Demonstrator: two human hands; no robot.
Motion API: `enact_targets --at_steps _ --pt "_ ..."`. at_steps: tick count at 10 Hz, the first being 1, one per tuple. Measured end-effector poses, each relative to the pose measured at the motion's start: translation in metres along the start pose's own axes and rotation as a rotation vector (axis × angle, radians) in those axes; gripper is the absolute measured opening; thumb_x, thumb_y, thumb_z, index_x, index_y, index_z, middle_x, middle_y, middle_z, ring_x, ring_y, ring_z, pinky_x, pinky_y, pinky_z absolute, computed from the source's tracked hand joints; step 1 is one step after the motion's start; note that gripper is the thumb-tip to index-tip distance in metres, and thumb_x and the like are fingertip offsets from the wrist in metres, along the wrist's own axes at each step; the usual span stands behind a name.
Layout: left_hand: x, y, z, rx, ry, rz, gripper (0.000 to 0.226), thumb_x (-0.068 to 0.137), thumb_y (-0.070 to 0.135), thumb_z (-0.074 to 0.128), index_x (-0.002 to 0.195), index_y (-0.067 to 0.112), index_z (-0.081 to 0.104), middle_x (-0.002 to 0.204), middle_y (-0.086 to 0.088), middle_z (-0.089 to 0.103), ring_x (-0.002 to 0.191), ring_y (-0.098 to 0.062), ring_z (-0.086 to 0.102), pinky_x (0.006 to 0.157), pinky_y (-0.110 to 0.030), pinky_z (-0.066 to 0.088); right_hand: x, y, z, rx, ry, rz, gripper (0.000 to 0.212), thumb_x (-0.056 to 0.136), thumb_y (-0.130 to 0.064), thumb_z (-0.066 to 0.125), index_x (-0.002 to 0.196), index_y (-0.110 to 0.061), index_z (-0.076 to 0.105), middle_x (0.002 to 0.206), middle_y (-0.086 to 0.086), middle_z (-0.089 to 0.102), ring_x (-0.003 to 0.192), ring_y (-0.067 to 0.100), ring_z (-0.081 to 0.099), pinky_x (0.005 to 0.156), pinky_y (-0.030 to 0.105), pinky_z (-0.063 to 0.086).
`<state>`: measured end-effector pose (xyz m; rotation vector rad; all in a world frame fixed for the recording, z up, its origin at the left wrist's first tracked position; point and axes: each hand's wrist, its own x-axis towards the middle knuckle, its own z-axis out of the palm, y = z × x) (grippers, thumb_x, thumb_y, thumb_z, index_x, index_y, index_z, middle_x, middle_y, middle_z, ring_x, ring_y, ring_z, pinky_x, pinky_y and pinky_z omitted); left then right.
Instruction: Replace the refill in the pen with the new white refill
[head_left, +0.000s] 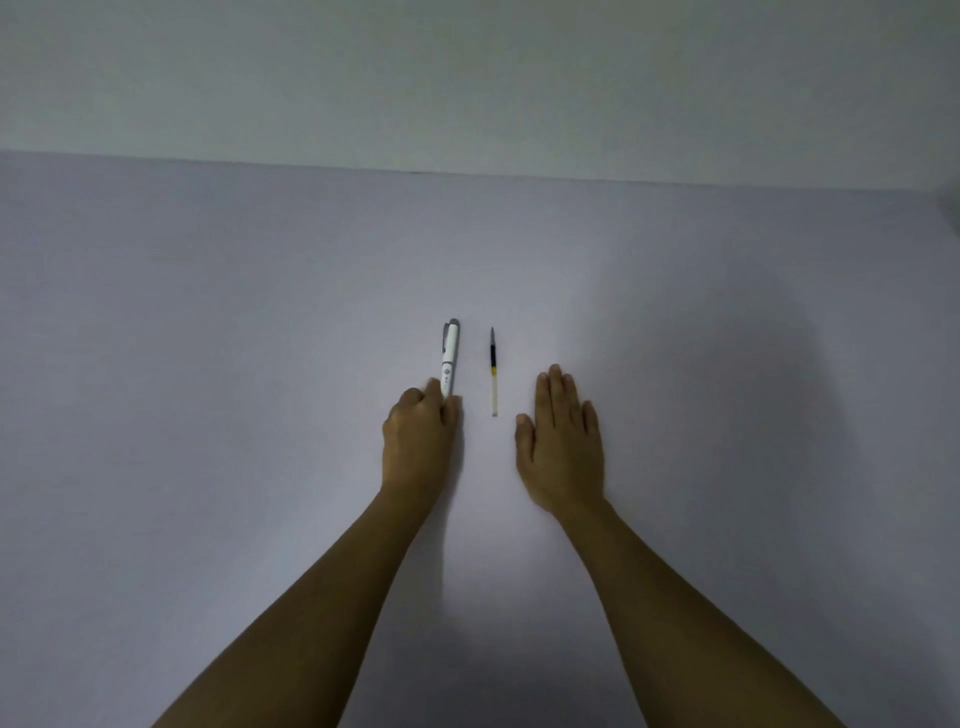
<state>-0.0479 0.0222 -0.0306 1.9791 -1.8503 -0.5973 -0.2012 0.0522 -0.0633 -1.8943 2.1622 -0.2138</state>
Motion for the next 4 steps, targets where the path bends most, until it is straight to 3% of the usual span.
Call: enact_targets --at_steps 2,4 --pt "-0.0023 0.0002 0.0027 0.052 -0.017 0.007 0.031 0.095 0.028 0.043 0.104 0.001 0.054 0.087 -0.020 0.061 0.074 -0.034 0.058 0.065 -0.042 0.052 -0.0007 -0.0005 -0.0004 0.008 -0.009 -0.007 0.059 0.098 -0.034 0.026 0.148 -0.010 0.010 0.160 0.007 0.009 0.148 0.019 0.006 0.119 0.037 0.005" --pt "-0.0040 0.0005 -0.0048 0.004 -0.017 -0.060 0.038 0.094 0.037 0.044 0.099 0.000 0.050 0.091 -0.021 0.060 0.078 -0.036 0.058 0.066 -0.038 0.046 -0.0006 -0.0006 -0.0078 0.093 -0.044 0.000 0.055 0.099 -0.031 0.026 0.148 -0.009 0.013 0.160 0.007 0.009 0.148 0.019 0.005 0.119 0.037 0.005"
